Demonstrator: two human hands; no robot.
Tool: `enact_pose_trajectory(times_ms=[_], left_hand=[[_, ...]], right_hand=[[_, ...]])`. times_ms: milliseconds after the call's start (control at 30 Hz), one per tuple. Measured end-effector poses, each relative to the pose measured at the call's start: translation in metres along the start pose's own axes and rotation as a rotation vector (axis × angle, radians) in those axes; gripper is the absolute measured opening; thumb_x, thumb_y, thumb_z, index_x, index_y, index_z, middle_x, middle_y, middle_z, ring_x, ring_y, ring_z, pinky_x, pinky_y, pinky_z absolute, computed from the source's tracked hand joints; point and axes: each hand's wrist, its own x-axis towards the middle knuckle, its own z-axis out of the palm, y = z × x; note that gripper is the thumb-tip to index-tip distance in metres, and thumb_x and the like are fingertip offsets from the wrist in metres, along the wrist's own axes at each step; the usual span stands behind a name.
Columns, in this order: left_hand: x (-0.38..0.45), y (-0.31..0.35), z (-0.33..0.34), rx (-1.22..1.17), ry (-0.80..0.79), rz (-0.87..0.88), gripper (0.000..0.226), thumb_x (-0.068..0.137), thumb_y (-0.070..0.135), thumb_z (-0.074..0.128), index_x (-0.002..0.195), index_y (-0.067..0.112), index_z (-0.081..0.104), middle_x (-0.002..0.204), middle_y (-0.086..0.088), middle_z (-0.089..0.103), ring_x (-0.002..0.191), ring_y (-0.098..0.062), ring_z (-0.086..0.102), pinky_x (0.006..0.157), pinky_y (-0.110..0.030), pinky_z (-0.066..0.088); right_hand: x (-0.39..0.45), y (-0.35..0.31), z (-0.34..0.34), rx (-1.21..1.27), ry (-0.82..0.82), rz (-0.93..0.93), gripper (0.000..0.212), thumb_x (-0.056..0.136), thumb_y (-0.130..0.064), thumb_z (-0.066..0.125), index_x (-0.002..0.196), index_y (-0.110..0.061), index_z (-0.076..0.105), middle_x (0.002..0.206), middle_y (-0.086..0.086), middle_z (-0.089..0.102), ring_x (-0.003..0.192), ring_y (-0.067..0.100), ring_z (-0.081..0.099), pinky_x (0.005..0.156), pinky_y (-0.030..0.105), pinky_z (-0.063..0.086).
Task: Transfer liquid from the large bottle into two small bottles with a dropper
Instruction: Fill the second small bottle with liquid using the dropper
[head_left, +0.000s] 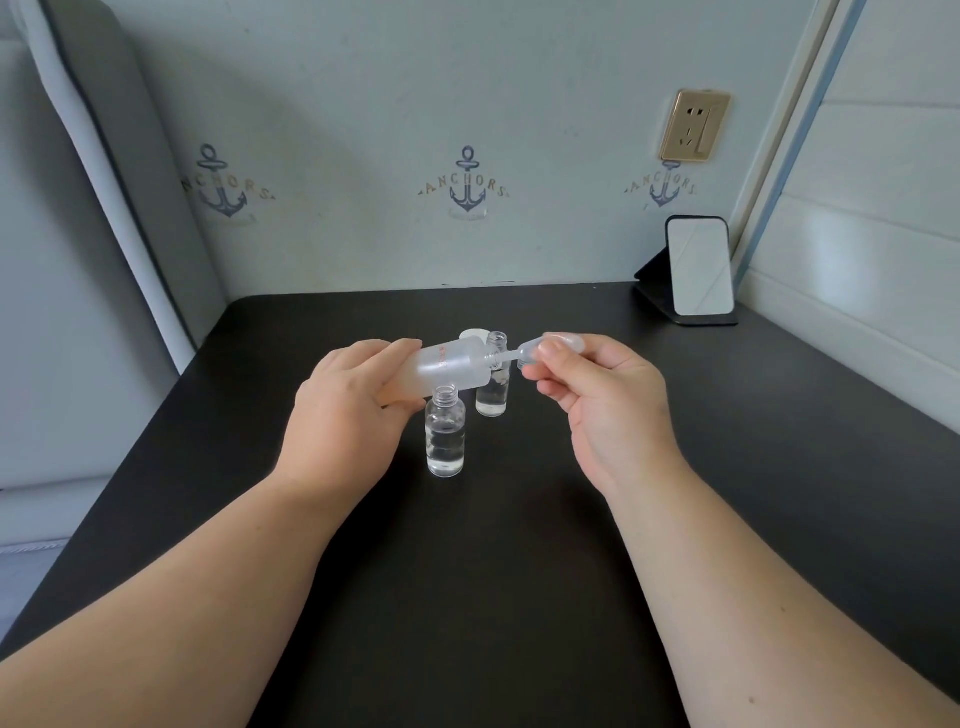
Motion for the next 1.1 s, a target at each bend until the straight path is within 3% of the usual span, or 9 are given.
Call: enact_pose_trajectory(times_ms=[300, 600, 1100], left_hand=[[-0.0002, 0.0001, 0.0007, 0.008, 0.003, 0.001, 0.051, 0.086, 0.015, 0.075, 0.135, 0.025, 0.063, 0.124, 0.006, 0.065, 0.116, -0.025, 0.053, 0.095, -0.047, 0.049], [0.0, 0.0, 0.0021, 0.017, -0.014, -0.012, 0.053, 0.085, 0.015, 0.076, 0.136, 0.025, 0.063, 0.125, 0.004, 0.065, 0.118, -0.026, 0.054, 0.096, -0.053, 0.048], [-0.0005, 0.0016, 0.0006, 0.016, -0.008, -0.022, 0.056, 0.084, 0.011, 0.077, 0.136, 0.024, 0.063, 0.127, 0.004, 0.064, 0.12, -0.027, 0.052, 0.1, -0.051, 0.045]], right_hand=[[-0.002, 0.0057, 0.0043, -0.001, -0.033, 0.02, 0.017, 0.09, -0.004, 0.072, 0.078, -0.015, 0.08, 0.088, 0.013, 0.077, 0.082, 0.023, 0.075, 0.074, 0.024, 0.056], [-0.0006, 0.0091, 0.0027, 0.042, -0.045, 0.037, 0.007, 0.092, -0.006, 0.07, 0.093, -0.001, 0.075, 0.091, 0.014, 0.076, 0.082, 0.023, 0.074, 0.074, 0.024, 0.056], [-0.0013, 0.0059, 0.0025, 0.068, -0.032, 0.061, 0.006, 0.091, -0.009, 0.071, 0.096, -0.007, 0.075, 0.09, 0.012, 0.077, 0.083, 0.023, 0.075, 0.073, 0.025, 0.057]])
